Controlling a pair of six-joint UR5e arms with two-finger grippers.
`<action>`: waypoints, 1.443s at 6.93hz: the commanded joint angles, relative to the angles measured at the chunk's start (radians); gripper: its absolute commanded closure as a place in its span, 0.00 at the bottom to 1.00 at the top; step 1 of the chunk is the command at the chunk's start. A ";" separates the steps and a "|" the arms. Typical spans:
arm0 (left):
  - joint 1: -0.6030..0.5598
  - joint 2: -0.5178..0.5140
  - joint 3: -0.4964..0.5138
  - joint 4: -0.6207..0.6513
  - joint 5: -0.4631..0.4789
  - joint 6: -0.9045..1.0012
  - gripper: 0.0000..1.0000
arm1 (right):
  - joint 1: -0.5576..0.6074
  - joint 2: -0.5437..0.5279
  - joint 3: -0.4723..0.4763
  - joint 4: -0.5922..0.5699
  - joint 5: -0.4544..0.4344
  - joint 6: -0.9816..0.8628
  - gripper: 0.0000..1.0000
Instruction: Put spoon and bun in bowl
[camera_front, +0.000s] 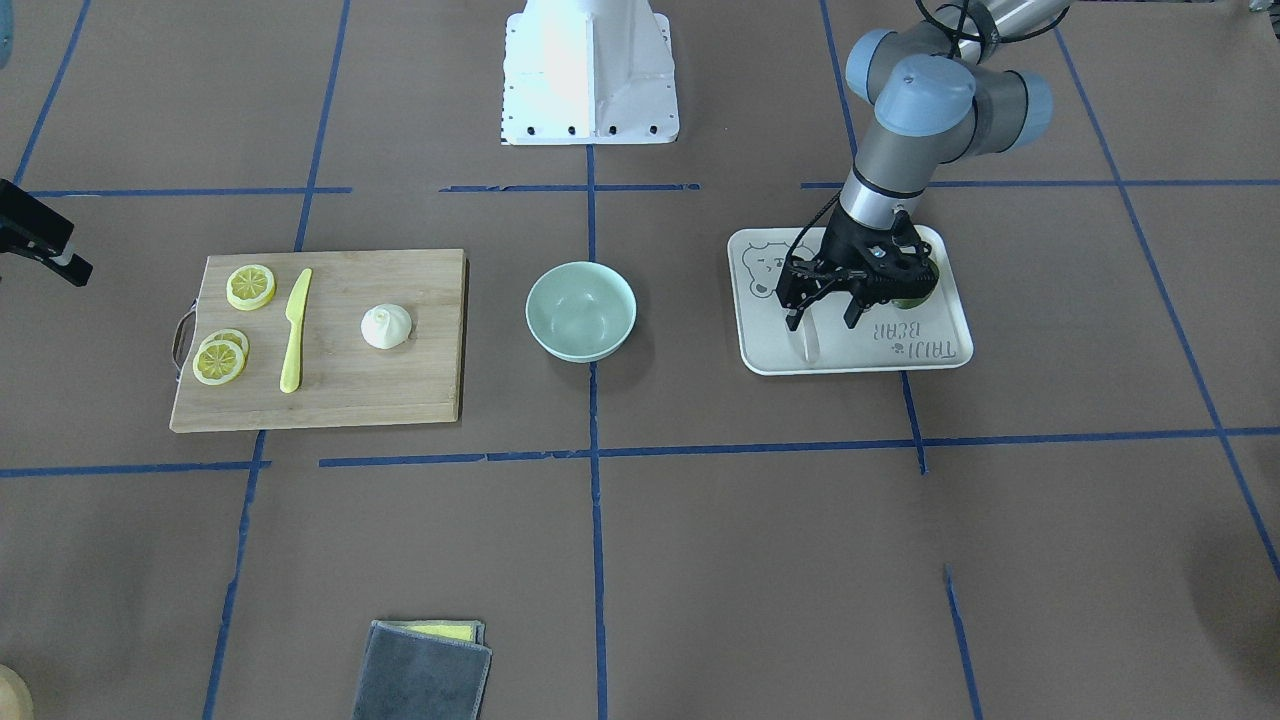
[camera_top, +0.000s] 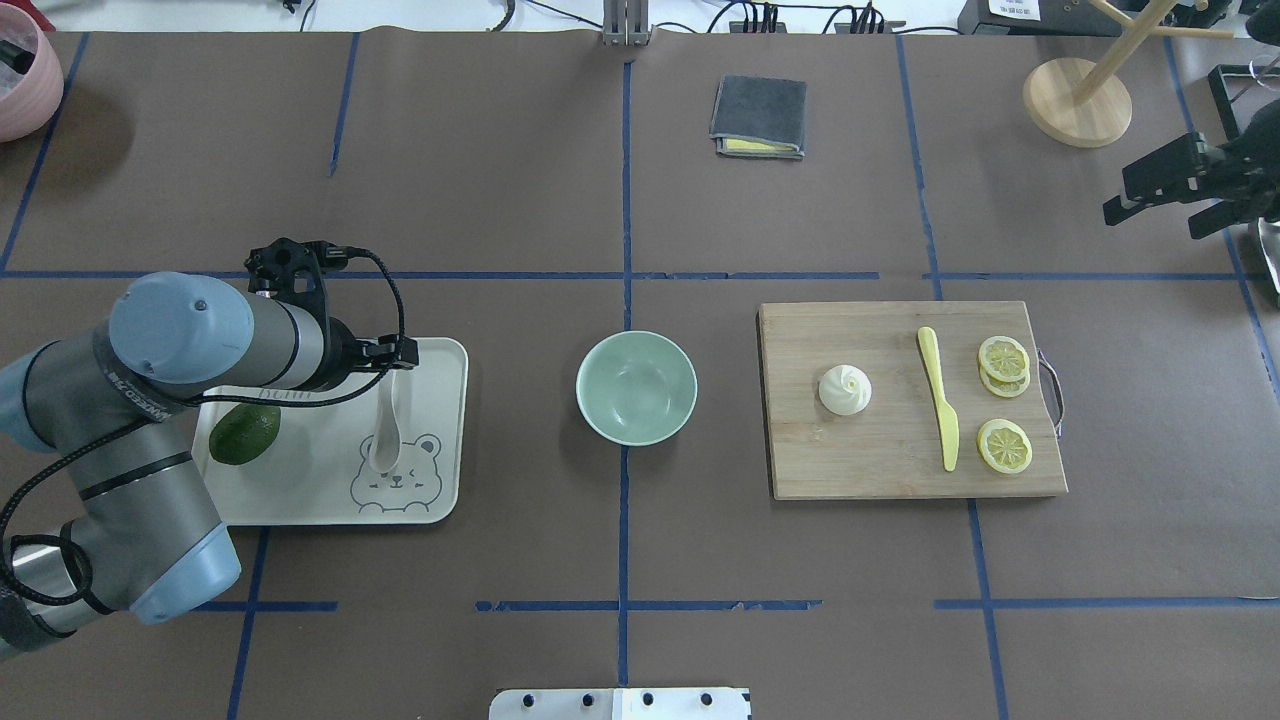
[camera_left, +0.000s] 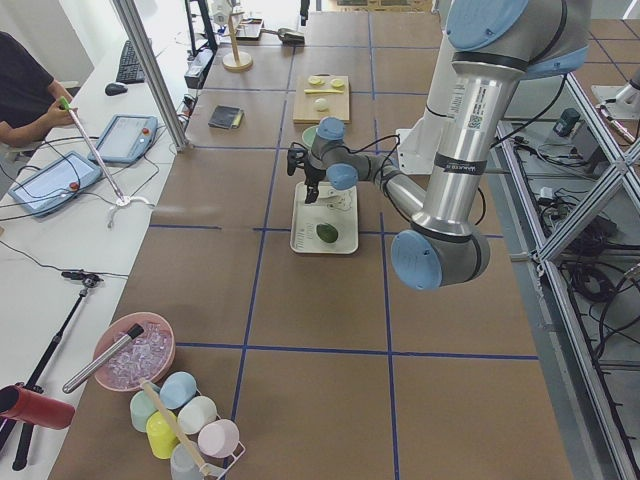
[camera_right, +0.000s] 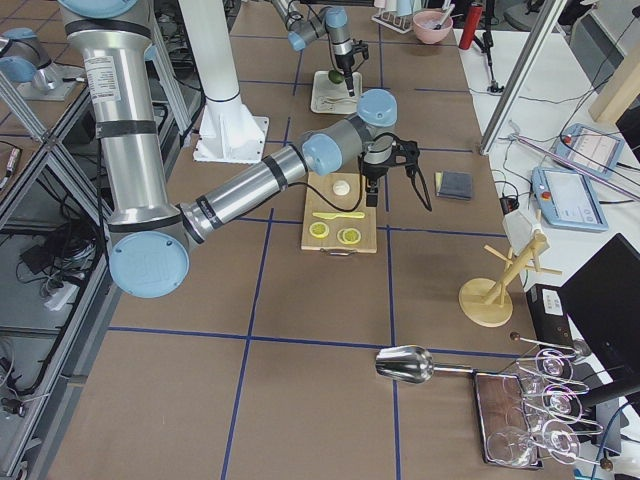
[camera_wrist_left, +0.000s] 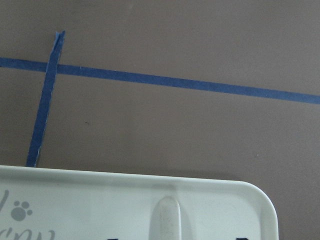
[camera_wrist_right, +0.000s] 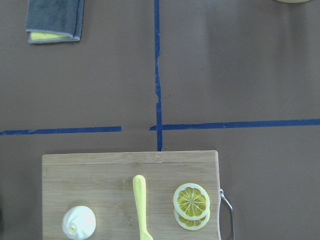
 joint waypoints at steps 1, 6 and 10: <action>0.014 -0.002 0.031 0.001 0.023 -0.002 0.26 | -0.060 0.041 0.004 0.000 -0.033 0.076 0.00; 0.063 -0.004 0.029 0.004 0.023 -0.004 0.53 | -0.107 0.072 0.010 0.002 -0.054 0.145 0.00; 0.060 -0.005 -0.030 0.096 0.019 -0.002 1.00 | -0.120 0.082 0.009 0.000 -0.056 0.155 0.00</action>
